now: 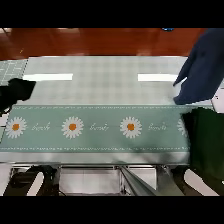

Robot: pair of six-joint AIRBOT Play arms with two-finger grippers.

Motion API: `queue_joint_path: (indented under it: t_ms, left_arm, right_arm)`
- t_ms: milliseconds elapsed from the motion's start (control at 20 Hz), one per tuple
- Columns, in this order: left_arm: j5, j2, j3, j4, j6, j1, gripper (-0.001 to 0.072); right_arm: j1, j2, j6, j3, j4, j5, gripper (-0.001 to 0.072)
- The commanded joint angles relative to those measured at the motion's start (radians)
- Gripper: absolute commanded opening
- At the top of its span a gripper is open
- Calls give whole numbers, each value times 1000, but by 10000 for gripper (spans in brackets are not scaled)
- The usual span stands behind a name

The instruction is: Fold the shirts.

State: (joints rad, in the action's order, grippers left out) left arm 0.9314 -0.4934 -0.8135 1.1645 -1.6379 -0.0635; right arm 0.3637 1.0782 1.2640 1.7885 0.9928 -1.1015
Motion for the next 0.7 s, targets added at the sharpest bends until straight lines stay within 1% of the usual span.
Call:
queue_joint_path:
  t_ms: [0,100,200,250,350,450,500,650]
  left_arm:
    - [25,8,64,-32,2,82,510]
    - [19,0,64,-25,8,96,510]
    - [-18,-6,61,59,17,89,509]
    - [-33,-6,61,75,17,79,510]
    - [-36,-6,61,74,8,58,510]
    - [-33,-6,61,73,9,56,510]
    - [-34,-5,61,71,9,55,510]
    - [-32,-6,49,33,10,21,509]
  right_arm:
    - [0,-105,-64,8,-129,-14,21]
    - [0,-135,-81,8,-238,-50,21]
    - [-1,-144,-98,8,-345,-122,21]
    - [-27,-144,-98,8,-357,-145,21]
    - [-167,-140,-84,8,-285,-149,21]
    - [-376,-112,-61,8,-221,-148,21]
    - [-476,-86,-57,8,-196,-148,21]
    - [-746,35,-1,8,-80,-168,21]
